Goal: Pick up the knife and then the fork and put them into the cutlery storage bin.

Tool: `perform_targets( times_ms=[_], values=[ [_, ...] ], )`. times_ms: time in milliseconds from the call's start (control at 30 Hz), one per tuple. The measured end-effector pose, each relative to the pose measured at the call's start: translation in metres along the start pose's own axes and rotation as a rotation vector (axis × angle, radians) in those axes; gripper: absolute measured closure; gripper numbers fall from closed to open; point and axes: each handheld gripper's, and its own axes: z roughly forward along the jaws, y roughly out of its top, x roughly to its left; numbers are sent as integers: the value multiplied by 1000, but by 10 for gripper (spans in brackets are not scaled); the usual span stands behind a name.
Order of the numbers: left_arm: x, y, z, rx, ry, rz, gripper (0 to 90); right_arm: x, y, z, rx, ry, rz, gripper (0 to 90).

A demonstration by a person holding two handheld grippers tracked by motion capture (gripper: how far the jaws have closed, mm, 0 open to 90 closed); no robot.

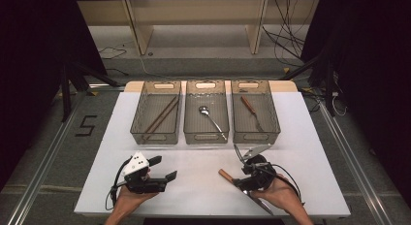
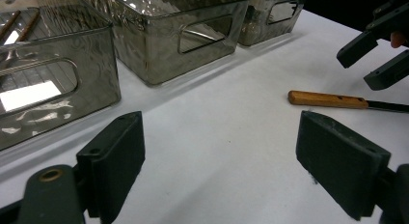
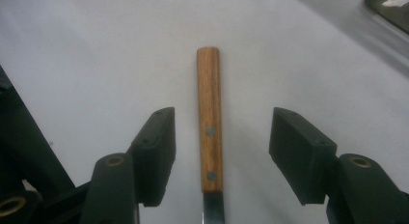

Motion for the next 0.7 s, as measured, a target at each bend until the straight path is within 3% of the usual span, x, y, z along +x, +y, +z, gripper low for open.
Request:
perform_targets(
  times_ms=[700],
  values=[
    [-1, 0, 0, -3, -5, 6, 172, 8, 0, 19, 181, -16, -48, 596]
  ],
)
